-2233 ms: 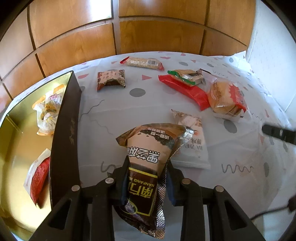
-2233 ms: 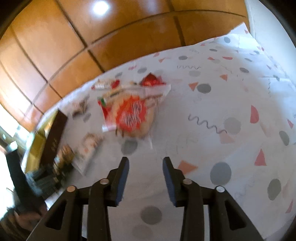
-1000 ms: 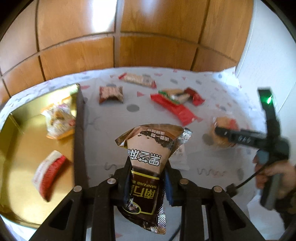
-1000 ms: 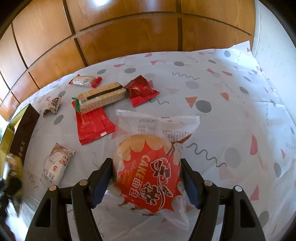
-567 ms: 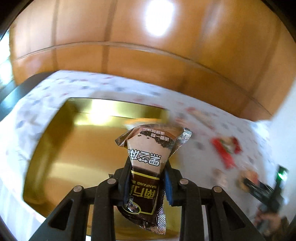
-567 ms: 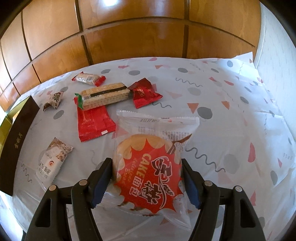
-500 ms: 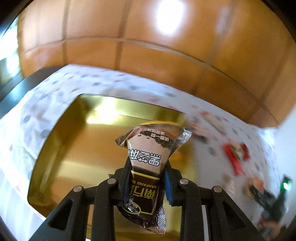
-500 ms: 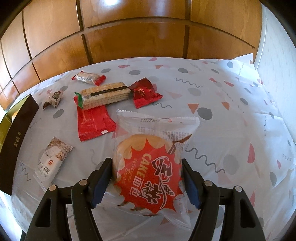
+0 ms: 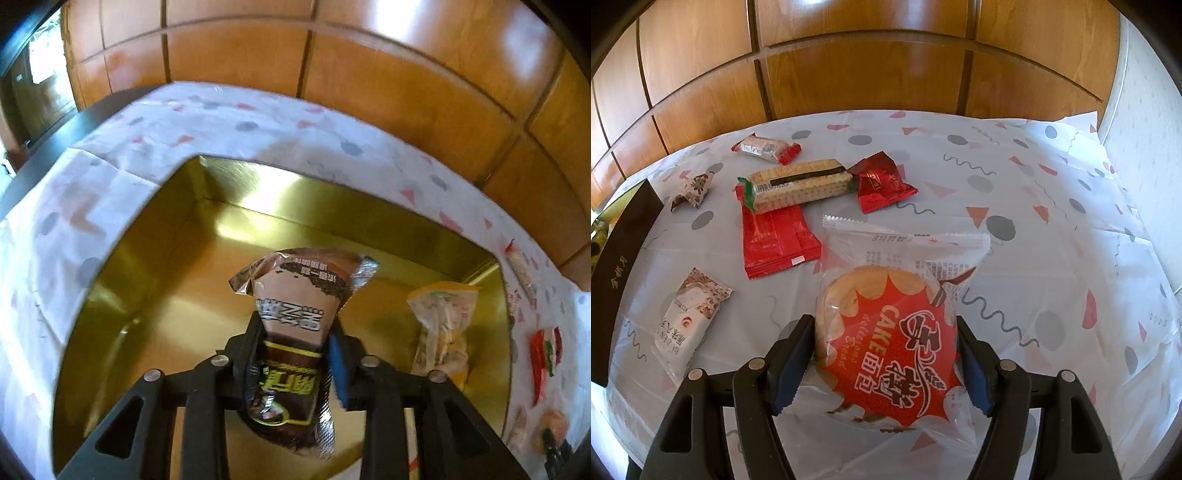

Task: Organize snacks
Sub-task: 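Carry the brown Nanfang bag into the gold tray and open the left tool, then carry the red CAKE bag over the gold tray and lower it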

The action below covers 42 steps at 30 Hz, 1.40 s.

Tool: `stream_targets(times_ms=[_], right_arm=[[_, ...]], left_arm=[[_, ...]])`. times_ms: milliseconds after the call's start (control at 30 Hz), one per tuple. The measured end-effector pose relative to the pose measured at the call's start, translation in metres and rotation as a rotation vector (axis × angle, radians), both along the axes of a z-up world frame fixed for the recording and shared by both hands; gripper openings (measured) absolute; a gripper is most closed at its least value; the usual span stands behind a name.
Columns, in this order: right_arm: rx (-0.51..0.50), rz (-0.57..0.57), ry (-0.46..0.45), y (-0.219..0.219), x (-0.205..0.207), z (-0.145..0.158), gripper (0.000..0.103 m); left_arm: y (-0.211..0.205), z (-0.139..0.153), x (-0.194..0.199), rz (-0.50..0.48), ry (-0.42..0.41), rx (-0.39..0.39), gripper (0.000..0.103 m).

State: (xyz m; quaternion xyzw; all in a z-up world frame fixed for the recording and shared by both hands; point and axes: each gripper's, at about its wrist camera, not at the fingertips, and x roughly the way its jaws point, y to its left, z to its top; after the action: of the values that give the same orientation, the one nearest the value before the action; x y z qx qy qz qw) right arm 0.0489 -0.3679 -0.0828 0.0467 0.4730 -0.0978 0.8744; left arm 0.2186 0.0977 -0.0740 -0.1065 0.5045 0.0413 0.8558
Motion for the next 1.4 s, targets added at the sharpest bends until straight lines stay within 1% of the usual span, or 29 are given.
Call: stream_targets(times_ms=[33, 67, 100, 167, 200, 300, 400, 467, 700, 933, 1133, 1200, 1300, 1400], right_arm=[[0.0, 0.0, 0.0, 0.0, 0.0, 0.0, 0.073], [0.0, 0.0, 0.0, 0.0, 0.0, 0.0, 0.073], [-0.001, 0.0, 0.0, 0.0, 0.0, 0.0, 0.073], [-0.002, 0.001, 0.001, 0.0, 0.0, -0.001, 0.073], [-0.003, 0.001, 0.001, 0.0, 0.0, -0.001, 0.073], [-0.007, 0.0, -0.001, 0.001, 0.0, -0.001, 0.073], [-0.006, -0.002, -0.002, 0.001, 0.0, -0.002, 0.073], [-0.006, -0.003, -0.001, 0.001, 0.001, -0.002, 0.073], [-0.017, -0.003, 0.009, 0.003, 0.002, -0.001, 0.073], [-0.029, -0.023, 0.015, 0.006, 0.001, 0.0, 0.072], [0.024, -0.064, 0.021, 0.002, -0.002, 0.005, 0.071], [0.058, -0.085, 0.017, 0.0, -0.005, 0.009, 0.071], [0.083, -0.076, -0.011, 0.006, -0.009, 0.021, 0.07], [0.114, -0.03, -0.05, 0.021, -0.011, 0.041, 0.071]], left_arm=[[-0.004, -0.001, 0.002, -0.013, 0.005, -0.003, 0.045], [-0.007, 0.0, 0.002, -0.026, -0.005, 0.001, 0.048], [-0.011, 0.004, 0.0, -0.038, -0.032, 0.022, 0.051], [-0.017, 0.014, -0.006, -0.049, -0.071, 0.074, 0.051], [-0.019, 0.018, -0.01, -0.055, -0.086, 0.084, 0.051], [-0.021, 0.028, -0.021, -0.046, -0.116, 0.107, 0.056], [-0.024, 0.037, -0.04, -0.038, -0.147, 0.13, 0.056], [-0.029, 0.041, -0.047, -0.051, -0.161, 0.144, 0.056], [-0.046, 0.038, -0.081, -0.117, -0.156, 0.119, 0.056], [-0.05, 0.036, -0.114, -0.128, -0.168, 0.102, 0.056], [-0.043, 0.037, -0.129, -0.12, -0.181, 0.104, 0.056], [-0.038, 0.038, -0.131, -0.109, -0.188, 0.102, 0.056], [-0.03, 0.041, -0.135, -0.09, -0.201, 0.102, 0.056], [-0.019, 0.041, -0.137, -0.062, -0.203, 0.098, 0.056]])
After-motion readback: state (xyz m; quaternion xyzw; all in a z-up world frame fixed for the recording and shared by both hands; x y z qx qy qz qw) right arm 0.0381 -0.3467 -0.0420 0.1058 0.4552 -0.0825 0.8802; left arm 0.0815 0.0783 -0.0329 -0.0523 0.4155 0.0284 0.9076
